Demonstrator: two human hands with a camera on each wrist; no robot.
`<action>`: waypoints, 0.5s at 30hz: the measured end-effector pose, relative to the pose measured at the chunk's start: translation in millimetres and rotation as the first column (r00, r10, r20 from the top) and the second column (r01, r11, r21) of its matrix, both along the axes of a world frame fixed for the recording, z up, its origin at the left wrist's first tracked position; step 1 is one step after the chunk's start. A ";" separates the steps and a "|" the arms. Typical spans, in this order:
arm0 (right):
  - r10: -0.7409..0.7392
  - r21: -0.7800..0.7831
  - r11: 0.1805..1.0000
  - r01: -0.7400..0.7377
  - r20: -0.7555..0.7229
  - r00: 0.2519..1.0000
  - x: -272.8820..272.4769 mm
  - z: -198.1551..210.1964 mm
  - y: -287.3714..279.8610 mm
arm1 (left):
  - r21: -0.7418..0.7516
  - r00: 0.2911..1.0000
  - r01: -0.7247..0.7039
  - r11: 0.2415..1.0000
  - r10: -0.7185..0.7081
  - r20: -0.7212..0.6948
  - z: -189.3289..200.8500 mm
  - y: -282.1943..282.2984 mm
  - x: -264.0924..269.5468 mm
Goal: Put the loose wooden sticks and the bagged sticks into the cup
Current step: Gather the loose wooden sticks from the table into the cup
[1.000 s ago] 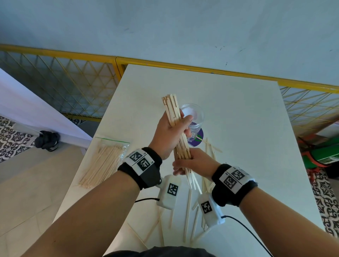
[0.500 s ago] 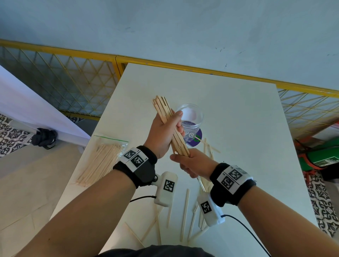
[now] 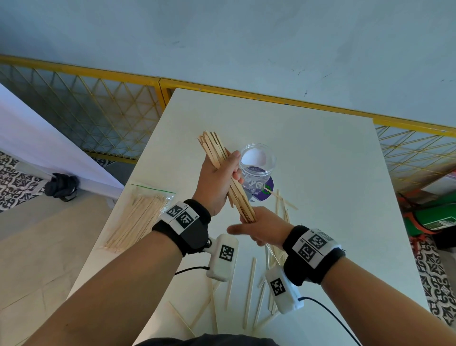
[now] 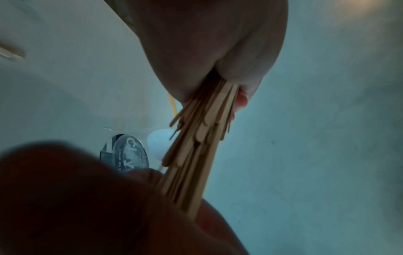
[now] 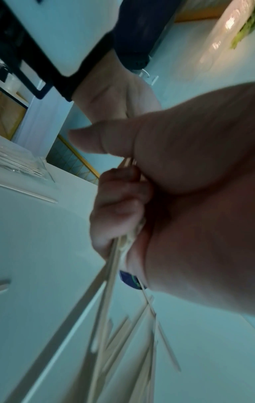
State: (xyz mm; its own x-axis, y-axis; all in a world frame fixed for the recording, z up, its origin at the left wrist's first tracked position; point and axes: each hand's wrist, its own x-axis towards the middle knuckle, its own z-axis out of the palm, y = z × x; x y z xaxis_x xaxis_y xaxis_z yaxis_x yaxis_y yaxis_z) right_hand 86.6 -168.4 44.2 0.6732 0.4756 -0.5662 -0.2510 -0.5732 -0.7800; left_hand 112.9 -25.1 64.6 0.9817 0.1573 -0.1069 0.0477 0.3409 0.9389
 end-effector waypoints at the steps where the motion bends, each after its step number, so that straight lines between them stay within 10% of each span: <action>1: 0.015 -0.021 1.000 -0.014 0.049 0.999 1.3 1.7 1.8 | 0.034 1.000 0.021 0.999 -0.021 0.009 -1.3 -1.6 -1.2; 15: 0.089 -0.029 0.996 -0.087 0.045 0.995 9.2 -8.2 0.4 | 0.134 0.997 0.031 0.991 -0.040 0.067 7.1 2.8 3.2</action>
